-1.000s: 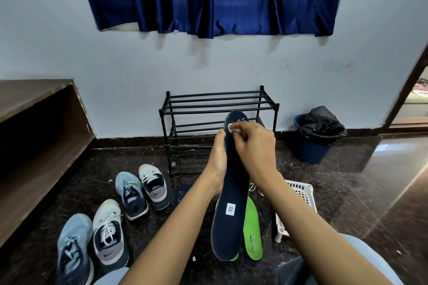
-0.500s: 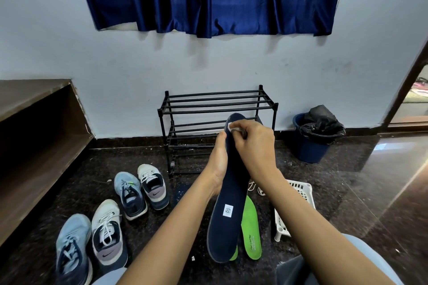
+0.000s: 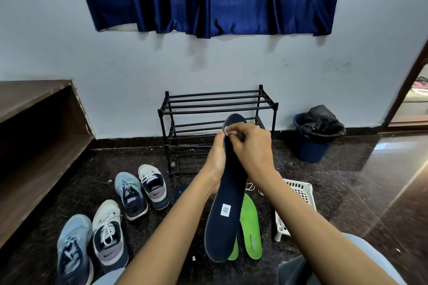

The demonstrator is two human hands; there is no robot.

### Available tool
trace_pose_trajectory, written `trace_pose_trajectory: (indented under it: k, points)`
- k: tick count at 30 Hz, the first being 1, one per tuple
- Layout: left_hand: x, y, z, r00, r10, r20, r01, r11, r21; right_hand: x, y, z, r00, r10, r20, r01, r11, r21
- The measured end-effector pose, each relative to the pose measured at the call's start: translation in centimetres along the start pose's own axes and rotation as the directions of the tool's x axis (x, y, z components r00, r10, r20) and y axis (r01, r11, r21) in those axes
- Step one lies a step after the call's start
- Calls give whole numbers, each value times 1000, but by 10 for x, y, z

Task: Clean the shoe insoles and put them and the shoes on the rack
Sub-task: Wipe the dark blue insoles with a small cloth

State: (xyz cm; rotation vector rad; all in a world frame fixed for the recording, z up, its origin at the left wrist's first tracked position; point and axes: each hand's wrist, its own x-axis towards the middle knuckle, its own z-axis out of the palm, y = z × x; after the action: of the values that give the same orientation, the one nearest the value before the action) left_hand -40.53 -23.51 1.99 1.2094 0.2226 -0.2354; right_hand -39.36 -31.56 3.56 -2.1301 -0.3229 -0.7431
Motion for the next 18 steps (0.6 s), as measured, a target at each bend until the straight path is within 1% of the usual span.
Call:
trace_pose_trajectory:
  k: [3,6,11,15,18]
  points:
    - [1,-1,4,1000,-21,11,21,1000,-12,5,4,-2,999,-11,-44,10,1000,-26]
    - [1,1,2,999,-33,6,33,999,40,2,5,1,999,-11,-42,10,1000,-13]
    - [4,1,-4,997,51,-53,-44,991,123,-8,4,8,996,-88,17,89,994,-67]
    - [1,1,0,998,0,-57,3,999,48,4,10,9,993,-119,-13,117,986,-117]
    - [3,-3,4,999,-16,-38,17,1000,17,12,15,5,994,-89,-64,82,991,-110]
